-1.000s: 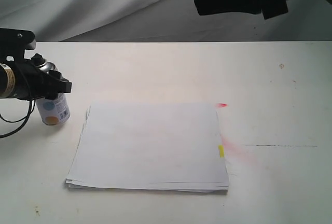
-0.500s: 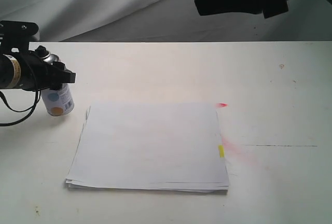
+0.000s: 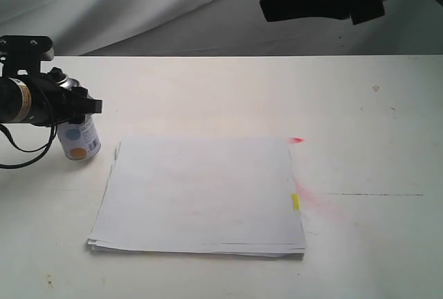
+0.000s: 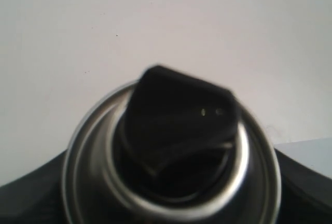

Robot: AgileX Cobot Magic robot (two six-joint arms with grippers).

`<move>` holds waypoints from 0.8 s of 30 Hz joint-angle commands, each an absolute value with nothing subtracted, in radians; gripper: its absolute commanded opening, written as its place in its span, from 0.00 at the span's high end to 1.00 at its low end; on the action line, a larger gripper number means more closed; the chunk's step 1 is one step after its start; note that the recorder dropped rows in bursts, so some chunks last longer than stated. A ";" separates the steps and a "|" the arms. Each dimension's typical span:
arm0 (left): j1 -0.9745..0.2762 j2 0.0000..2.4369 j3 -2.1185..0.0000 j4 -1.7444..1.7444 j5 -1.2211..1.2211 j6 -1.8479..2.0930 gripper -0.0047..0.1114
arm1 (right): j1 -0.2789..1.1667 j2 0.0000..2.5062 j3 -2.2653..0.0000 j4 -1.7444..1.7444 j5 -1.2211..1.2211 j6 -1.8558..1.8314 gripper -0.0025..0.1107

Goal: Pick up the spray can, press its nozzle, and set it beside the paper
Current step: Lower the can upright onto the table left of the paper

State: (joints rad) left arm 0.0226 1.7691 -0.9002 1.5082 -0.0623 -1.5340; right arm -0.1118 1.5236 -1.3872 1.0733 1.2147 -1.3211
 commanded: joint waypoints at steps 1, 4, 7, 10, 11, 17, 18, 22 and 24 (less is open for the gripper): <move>0.021 1.761 -0.909 1.497 -0.045 -1.568 0.96 | -0.118 1.515 -1.386 1.072 1.221 -1.321 0.98; 0.018 1.761 -0.896 1.501 -0.044 -1.568 0.96 | -0.118 1.515 -1.386 1.072 1.221 -1.319 0.98; 0.018 1.761 -0.882 1.501 -0.044 -1.568 0.96 | -0.118 1.515 -1.386 1.072 1.221 -1.319 0.98; 0.018 1.761 -0.878 1.501 -0.037 -1.568 0.96 | -0.118 1.515 -1.386 1.072 1.221 -1.319 0.98; 0.018 1.761 -0.878 1.501 -0.032 -1.568 0.96 | -0.118 1.515 -1.386 1.070 1.221 -1.317 0.98; 0.018 1.761 -0.878 1.501 -0.050 -1.566 0.96 | -0.118 1.515 -1.386 1.061 1.221 -1.315 0.98; 0.018 1.761 -0.878 1.501 -0.052 -1.566 0.96 | -0.118 1.515 -1.386 1.061 1.221 -1.315 0.98; 0.018 1.761 -0.878 1.501 -0.053 -1.568 0.96 | -0.118 1.515 -1.386 1.061 1.221 -1.311 0.98; 0.018 1.761 -0.878 1.501 -0.053 -1.568 0.96 | -0.118 1.515 -1.386 1.061 1.221 -1.309 0.98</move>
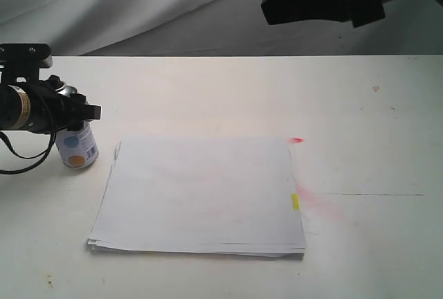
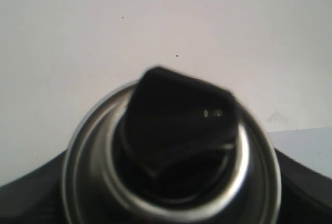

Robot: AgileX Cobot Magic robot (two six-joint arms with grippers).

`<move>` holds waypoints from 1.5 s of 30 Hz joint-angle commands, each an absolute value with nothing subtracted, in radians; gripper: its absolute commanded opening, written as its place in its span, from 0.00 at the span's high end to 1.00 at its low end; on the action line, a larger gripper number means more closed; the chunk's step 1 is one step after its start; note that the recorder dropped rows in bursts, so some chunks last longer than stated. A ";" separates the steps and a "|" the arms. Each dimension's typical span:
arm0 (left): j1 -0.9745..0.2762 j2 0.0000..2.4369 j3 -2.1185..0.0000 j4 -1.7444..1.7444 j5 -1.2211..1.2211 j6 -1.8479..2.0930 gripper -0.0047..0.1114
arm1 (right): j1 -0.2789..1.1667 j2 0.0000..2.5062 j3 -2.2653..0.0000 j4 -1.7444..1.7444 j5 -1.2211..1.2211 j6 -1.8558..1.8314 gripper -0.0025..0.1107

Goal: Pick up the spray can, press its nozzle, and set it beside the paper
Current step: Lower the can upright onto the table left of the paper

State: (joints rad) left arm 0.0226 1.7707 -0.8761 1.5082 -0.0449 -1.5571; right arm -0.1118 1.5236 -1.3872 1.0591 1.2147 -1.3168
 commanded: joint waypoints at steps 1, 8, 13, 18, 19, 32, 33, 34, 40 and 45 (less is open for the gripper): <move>0.018 1.761 -0.878 1.501 -0.053 -1.568 0.96 | -0.118 1.515 -1.386 1.061 1.221 -1.309 0.98; 0.018 1.761 -0.857 1.505 -0.053 -1.566 0.96 | -0.118 1.515 -1.386 1.061 1.221 -1.305 0.98; 0.018 1.761 -0.835 1.514 -0.045 -1.561 0.96 | -0.118 1.515 -1.386 1.061 1.209 -1.304 0.98; 0.018 1.761 -0.835 1.524 -0.049 -1.561 0.96 | -0.118 1.515 -1.386 1.061 1.209 -1.304 0.98; 0.018 1.761 -0.835 1.524 -0.052 -1.561 0.96 | -0.118 1.515 -1.386 1.061 1.209 -1.304 0.98; 0.018 1.761 -0.835 1.524 -0.052 -1.568 0.24 | -0.118 1.515 -1.386 1.061 1.209 -1.300 0.98; 0.018 1.761 -0.835 1.524 -0.052 -1.568 0.17 | -0.118 1.515 -1.386 1.061 1.209 -1.300 0.98; 0.018 1.759 -0.833 1.524 -0.052 -1.568 0.11 | -0.118 1.515 -1.386 1.061 1.209 -1.300 0.98; 0.018 1.757 -0.833 1.528 -0.056 -1.566 0.06 | -0.118 1.515 -1.386 1.061 1.209 -1.286 0.98; 0.018 1.682 -0.833 1.528 -0.056 -1.563 0.06 | -0.118 1.493 -1.386 1.057 1.181 -1.266 0.98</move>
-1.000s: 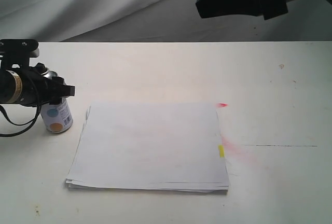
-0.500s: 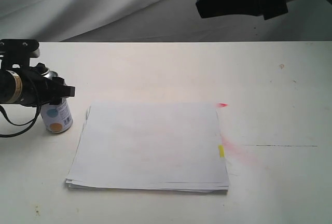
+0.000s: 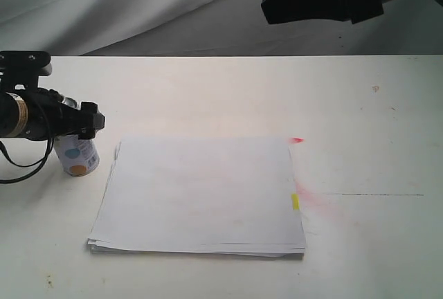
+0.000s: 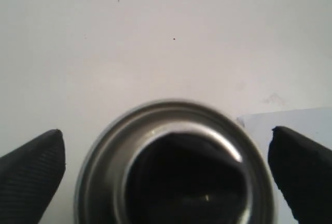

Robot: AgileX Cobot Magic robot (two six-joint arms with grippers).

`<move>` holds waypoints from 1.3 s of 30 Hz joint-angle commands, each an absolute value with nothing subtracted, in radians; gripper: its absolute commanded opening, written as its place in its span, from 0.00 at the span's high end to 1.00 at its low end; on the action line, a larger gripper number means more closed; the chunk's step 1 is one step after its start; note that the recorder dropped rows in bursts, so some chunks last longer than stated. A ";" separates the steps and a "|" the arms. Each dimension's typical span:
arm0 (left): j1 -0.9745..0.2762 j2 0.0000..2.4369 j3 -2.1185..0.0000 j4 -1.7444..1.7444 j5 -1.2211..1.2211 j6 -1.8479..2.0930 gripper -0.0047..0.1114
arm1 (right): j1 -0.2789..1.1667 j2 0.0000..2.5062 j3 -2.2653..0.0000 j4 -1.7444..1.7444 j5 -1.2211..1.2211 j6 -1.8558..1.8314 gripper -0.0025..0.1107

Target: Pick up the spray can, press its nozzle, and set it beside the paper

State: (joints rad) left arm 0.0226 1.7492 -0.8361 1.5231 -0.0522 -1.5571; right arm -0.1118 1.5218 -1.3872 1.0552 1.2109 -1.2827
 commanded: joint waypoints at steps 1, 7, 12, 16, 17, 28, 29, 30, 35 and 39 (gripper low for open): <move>0.018 1.656 -0.833 1.528 -0.056 -1.563 0.06 | -0.118 1.482 -1.386 1.055 1.169 -1.255 0.98; 0.018 1.456 -0.807 1.528 -0.145 -1.568 0.06 | -0.118 1.418 -1.386 1.021 1.139 -1.178 0.98; 0.020 1.208 -0.744 1.547 -0.155 -1.570 0.06 | -0.118 1.336 -1.386 0.922 1.143 -1.067 0.98; 0.020 0.970 -0.676 1.558 -0.141 -1.570 0.06 | -0.118 1.264 -1.386 0.816 1.175 -0.955 0.98; 0.020 0.906 -0.658 1.558 -0.141 -1.570 0.06 | -0.118 1.241 -1.384 0.794 1.180 -0.930 0.98; 0.020 0.361 -0.448 1.559 -0.327 -1.776 0.06 | -0.118 0.861 -1.101 0.796 1.126 -0.814 0.98; 0.020 0.328 -0.437 1.562 -0.362 -1.791 0.06 | -0.118 0.820 -1.058 0.806 1.111 -0.805 0.98; 0.020 0.305 -0.424 1.569 -0.397 -1.812 0.06 | -0.118 0.768 -1.015 0.813 1.097 -0.798 0.98; 0.020 0.212 -0.396 1.744 -0.446 -2.009 0.06 | -0.118 0.498 -0.838 0.821 1.061 -0.745 0.98; 0.020 0.190 -0.396 1.744 -0.466 -2.045 0.06 | -0.118 0.285 -0.736 0.821 1.050 -0.674 0.98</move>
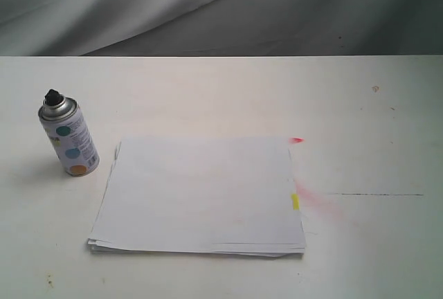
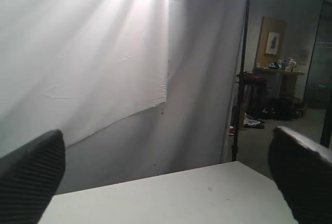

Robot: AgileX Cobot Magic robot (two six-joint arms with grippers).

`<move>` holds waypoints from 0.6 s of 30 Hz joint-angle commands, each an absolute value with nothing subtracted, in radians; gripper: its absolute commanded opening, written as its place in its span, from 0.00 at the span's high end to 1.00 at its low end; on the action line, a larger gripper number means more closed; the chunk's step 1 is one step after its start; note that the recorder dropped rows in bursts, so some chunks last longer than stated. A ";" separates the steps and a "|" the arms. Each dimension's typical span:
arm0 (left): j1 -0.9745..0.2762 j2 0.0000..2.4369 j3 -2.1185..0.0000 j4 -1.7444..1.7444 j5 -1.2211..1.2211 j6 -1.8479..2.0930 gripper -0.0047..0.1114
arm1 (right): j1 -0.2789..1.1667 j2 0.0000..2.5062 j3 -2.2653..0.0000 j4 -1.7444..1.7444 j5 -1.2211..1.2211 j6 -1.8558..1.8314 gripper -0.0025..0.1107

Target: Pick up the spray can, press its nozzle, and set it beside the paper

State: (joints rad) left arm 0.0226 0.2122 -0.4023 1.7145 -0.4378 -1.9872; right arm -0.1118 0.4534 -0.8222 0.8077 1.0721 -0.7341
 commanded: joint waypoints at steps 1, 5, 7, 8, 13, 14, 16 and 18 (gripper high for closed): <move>0.020 0.190 -0.396 1.744 -0.477 -2.042 0.06 | -0.118 0.250 -0.715 0.819 1.045 -0.660 0.98; 0.020 0.190 -0.396 1.744 -0.517 -2.042 0.08 | -0.118 0.128 -0.629 0.808 1.005 -0.642 0.98; 0.020 0.190 -0.396 1.744 -0.526 -2.042 0.16 | -0.118 0.096 -0.570 0.806 0.950 -0.642 0.98; 0.020 0.190 -0.396 1.744 -0.526 -2.044 0.22 | -0.118 0.091 -0.544 0.806 0.914 -0.642 0.98; 0.020 0.190 -0.396 1.744 -0.526 -2.044 0.67 | -0.118 0.089 -0.364 0.815 0.622 -0.642 0.98; 0.020 0.190 -0.396 1.744 -0.529 -2.044 0.76 | -0.118 0.089 -0.328 0.831 0.549 -0.642 0.98; 0.020 0.190 -0.396 1.744 -0.544 -2.044 0.91 | -0.118 0.089 -0.268 0.883 0.437 -0.642 0.98; 0.020 0.190 -0.396 1.744 -0.564 -2.038 0.96 | -0.118 0.089 -0.218 0.952 0.354 -0.651 0.98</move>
State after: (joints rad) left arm 0.0226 0.1944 -0.4009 1.7405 -0.5351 -2.0301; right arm -0.1118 0.0931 -0.2744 0.8691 0.4951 -0.6476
